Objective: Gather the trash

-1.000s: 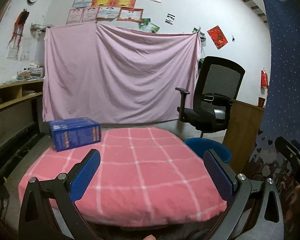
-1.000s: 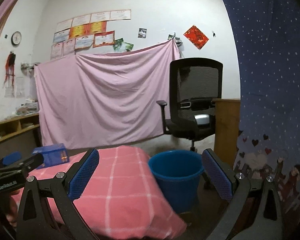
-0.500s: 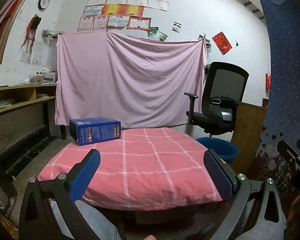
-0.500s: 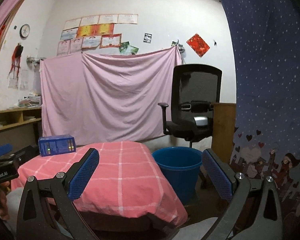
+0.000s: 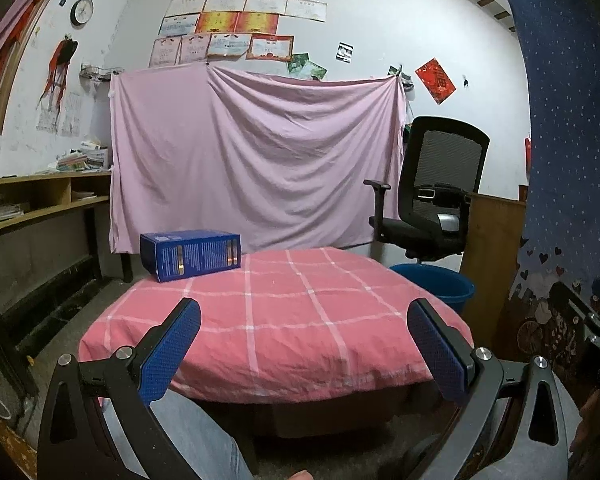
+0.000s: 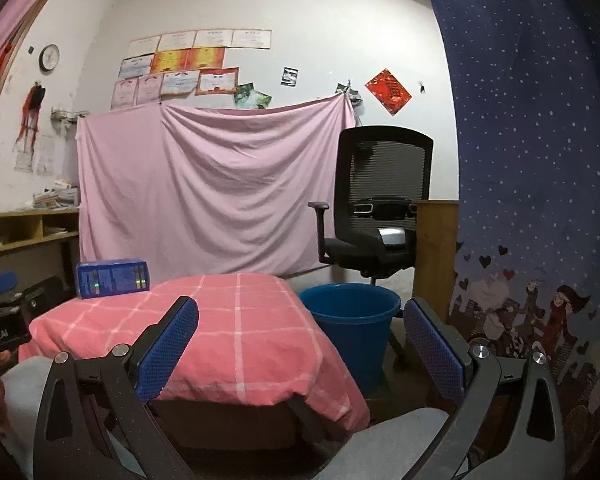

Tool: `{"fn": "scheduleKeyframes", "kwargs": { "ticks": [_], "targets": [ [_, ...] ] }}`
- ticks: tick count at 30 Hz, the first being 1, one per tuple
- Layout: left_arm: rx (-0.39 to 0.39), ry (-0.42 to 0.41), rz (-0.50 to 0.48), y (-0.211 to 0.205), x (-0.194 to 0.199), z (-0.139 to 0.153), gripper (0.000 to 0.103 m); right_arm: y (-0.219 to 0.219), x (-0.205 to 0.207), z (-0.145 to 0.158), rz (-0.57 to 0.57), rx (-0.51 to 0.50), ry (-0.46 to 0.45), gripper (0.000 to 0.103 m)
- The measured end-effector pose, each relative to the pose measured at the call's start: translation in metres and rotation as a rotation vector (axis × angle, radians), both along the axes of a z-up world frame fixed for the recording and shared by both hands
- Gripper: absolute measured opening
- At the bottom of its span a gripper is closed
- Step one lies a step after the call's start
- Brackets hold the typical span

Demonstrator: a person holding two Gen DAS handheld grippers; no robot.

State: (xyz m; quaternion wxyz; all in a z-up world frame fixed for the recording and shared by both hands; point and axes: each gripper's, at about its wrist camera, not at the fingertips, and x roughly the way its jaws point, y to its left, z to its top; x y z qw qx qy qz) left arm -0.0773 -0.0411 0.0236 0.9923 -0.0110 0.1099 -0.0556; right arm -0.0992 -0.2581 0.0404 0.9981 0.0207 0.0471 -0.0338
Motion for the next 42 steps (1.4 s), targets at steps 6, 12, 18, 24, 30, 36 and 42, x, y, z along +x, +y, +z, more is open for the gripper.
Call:
{"fn": "scheduleKeyframes", "kwargs": {
  "ticks": [6,12,18,24,30,36,42],
  "targets": [
    [-0.006,0.01,0.005,0.0013,0.0017,-0.0014,0.101,-0.0007,0.0014,-0.0034,-0.002,0.007,0.014,0.103],
    [-0.01,0.008,0.011,0.0034,0.0019,-0.0014,0.101,-0.0003,0.0005,-0.0029,-0.001,0.006,0.016,0.103],
    [-0.009,0.006,0.014,0.0043,0.002,-0.0019,0.101,0.0001,-0.0006,-0.0033,-0.001,0.007,0.02,0.103],
    [-0.009,0.007,0.012,0.0055,0.0022,-0.0019,0.101,-0.0006,0.0019,-0.0033,0.003,0.007,0.034,0.103],
    [-0.011,0.009,0.014,0.0048,0.0017,-0.0021,0.101,-0.0002,0.002,-0.0032,0.002,0.006,0.033,0.103],
    [-0.011,0.009,0.013,0.0055,0.0019,-0.0022,0.101,-0.0004,0.0023,-0.0032,0.003,0.008,0.033,0.103],
    [-0.01,0.009,0.014,0.0051,0.0018,-0.0022,0.101,-0.0013,0.0026,-0.0032,0.004,0.008,0.033,0.103]
  ]
}}
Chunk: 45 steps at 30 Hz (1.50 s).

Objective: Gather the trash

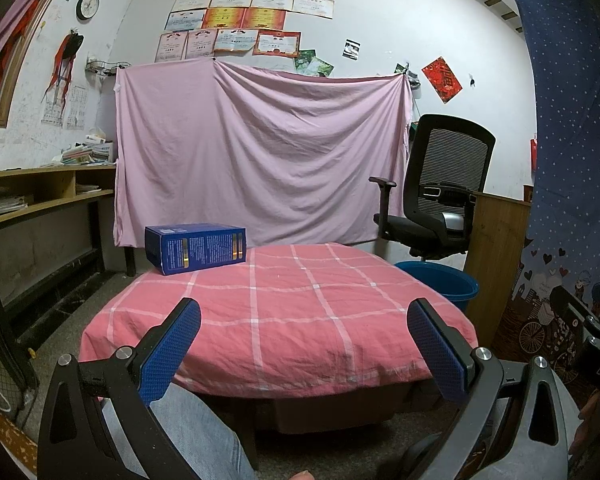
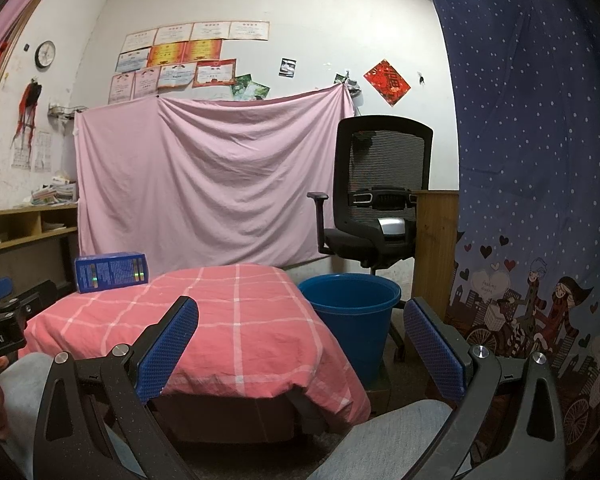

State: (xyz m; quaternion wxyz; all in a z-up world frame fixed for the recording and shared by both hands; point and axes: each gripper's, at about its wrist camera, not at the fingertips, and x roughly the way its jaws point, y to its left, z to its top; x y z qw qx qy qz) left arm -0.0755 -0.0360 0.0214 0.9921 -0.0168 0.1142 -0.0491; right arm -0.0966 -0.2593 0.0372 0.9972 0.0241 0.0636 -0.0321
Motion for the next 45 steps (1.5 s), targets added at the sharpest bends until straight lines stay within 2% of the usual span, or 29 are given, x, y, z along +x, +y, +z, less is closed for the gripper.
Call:
{"fn": "scheduleKeyframes", "kwargs": {
  "ticks": [45],
  "targets": [
    [-0.002,0.004,-0.001,-0.0032,-0.0013,-0.0014,0.101,0.0033,-0.0023,-0.0038,-0.003,0.01,0.01,0.103]
  ]
}}
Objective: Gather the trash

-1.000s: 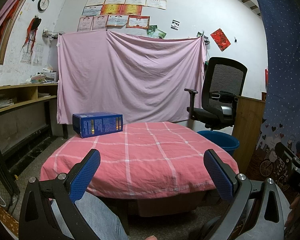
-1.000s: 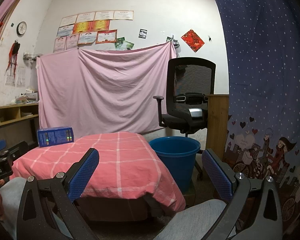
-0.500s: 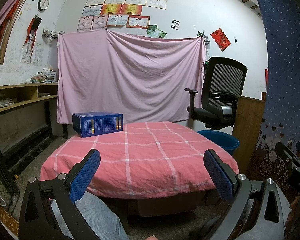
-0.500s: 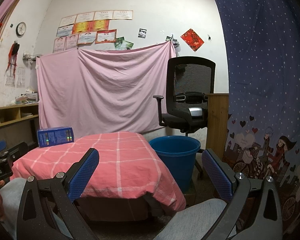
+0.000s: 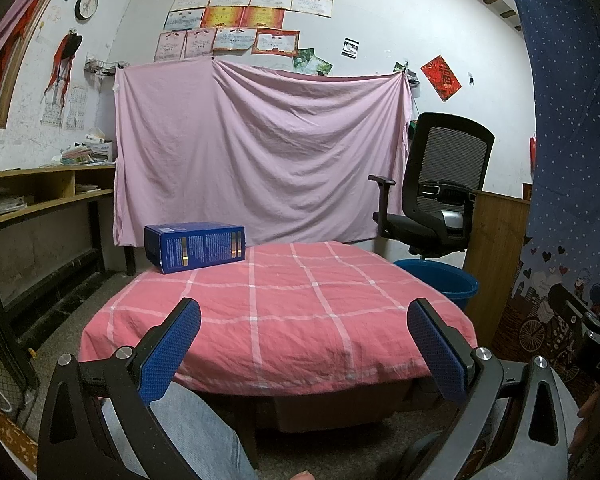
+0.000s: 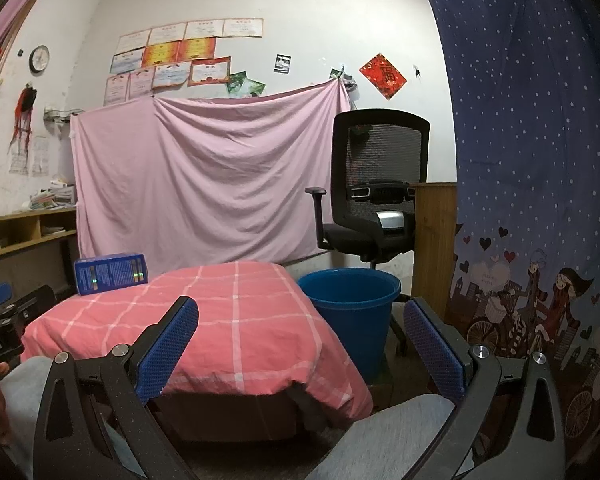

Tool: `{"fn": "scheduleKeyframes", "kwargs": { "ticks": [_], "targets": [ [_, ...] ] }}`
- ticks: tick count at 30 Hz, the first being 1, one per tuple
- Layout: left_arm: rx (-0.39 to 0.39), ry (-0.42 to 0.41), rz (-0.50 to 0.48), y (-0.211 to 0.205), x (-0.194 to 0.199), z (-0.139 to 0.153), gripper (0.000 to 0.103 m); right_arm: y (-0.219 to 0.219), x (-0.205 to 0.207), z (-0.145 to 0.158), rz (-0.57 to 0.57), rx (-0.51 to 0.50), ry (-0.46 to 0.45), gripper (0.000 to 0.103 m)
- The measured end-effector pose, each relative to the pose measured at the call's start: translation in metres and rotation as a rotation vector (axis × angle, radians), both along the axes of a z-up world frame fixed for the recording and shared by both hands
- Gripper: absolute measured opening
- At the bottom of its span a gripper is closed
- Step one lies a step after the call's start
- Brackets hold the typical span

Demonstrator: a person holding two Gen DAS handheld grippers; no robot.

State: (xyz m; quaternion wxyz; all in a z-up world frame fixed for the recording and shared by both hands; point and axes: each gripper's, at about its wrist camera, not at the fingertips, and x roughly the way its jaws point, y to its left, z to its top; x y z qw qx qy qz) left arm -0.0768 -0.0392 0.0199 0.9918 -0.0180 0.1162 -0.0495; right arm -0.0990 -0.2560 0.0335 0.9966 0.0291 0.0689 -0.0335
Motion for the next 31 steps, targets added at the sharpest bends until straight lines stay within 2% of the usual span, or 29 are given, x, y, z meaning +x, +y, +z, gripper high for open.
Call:
{"fn": "scheduleKeyframes", "kwargs": {
  "ticks": [6,11,31],
  "targets": [
    [-0.004,0.006,0.015,-0.0008,-0.0022,-0.0027,0.101,-0.0013,0.0005,0.0002,-0.001,0.002,0.0,0.103],
    [0.022,0.025,0.05,-0.0035,0.0011,-0.005,0.101,-0.0001,-0.0002,0.0,0.0,0.001,0.001,0.103],
    [0.043,0.032,0.041,-0.0093,0.0029,-0.0091,0.101,0.0029,-0.0021,-0.0021,-0.003,0.003,0.004,0.103]
  ]
}}
